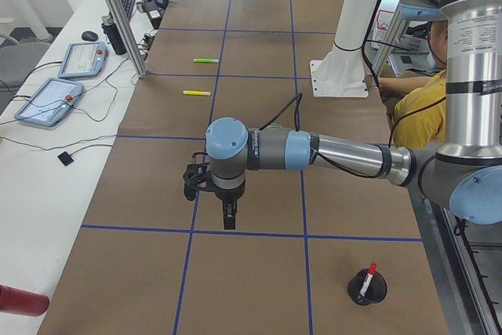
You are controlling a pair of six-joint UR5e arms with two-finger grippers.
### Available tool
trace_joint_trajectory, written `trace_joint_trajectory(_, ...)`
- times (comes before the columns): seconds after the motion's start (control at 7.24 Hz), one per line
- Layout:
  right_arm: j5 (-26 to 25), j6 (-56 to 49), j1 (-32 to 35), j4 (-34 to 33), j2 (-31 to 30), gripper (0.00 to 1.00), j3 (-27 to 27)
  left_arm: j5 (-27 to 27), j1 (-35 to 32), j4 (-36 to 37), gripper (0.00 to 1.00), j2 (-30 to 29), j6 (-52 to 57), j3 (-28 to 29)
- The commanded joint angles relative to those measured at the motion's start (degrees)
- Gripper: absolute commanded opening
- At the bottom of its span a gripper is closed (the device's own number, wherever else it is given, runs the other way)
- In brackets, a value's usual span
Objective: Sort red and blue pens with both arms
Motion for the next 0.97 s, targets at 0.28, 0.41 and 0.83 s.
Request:
trace_joint_trajectory(0.28, -0.03, -22.7, 10.95, 0.0, -27.37, 0.0, 11.71, 0.0, 0.06, -0.47, 1.0, 0.25, 0.09, -0.05)
trace_joint_trajectory(0.41, -0.21, -23.26, 11.76, 0.09, -33.7, 0.0, 14.78, 0.0, 0.06, -0.56, 1.0, 0.17, 0.09, -0.05)
trace_joint_trajectory(0.83, 1.36, -33.25, 20.86, 0.44, -50.07, 0.0, 17.8, 0.0, 0.06, -2.49, 1.0, 0.17, 0.09, -0.05)
